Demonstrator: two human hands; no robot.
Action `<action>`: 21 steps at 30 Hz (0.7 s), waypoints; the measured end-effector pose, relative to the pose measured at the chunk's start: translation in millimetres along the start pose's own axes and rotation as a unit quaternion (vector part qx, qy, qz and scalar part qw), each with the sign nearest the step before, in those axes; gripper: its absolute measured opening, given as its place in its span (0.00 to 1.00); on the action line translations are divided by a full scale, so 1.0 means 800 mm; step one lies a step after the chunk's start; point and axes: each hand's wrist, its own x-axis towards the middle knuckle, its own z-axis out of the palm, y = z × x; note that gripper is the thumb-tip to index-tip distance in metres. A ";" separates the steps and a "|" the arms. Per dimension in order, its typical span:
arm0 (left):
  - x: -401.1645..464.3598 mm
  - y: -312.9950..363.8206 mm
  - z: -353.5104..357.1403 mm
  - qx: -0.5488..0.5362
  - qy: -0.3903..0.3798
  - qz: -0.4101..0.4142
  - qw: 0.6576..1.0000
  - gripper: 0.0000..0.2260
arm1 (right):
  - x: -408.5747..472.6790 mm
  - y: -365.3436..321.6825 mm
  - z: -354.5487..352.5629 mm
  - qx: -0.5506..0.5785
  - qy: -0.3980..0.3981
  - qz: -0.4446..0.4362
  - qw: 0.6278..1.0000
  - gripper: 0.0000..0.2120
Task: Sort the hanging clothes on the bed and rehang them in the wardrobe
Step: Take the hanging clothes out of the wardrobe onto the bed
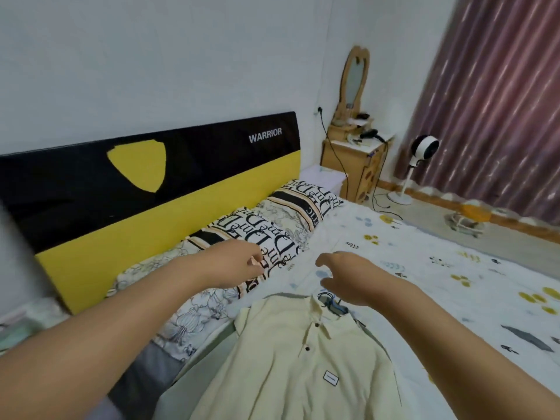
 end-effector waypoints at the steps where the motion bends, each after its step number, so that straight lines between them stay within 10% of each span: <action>1: -0.018 -0.007 -0.003 0.003 0.004 -0.010 1.000 0.16 | -0.005 -0.015 -0.005 -0.007 -0.001 -0.014 1.000 0.20; 21: -0.487 -0.236 -0.023 0.014 0.045 -0.289 0.956 0.22 | -0.111 -0.482 -0.009 -0.053 0.001 -0.342 0.938 0.24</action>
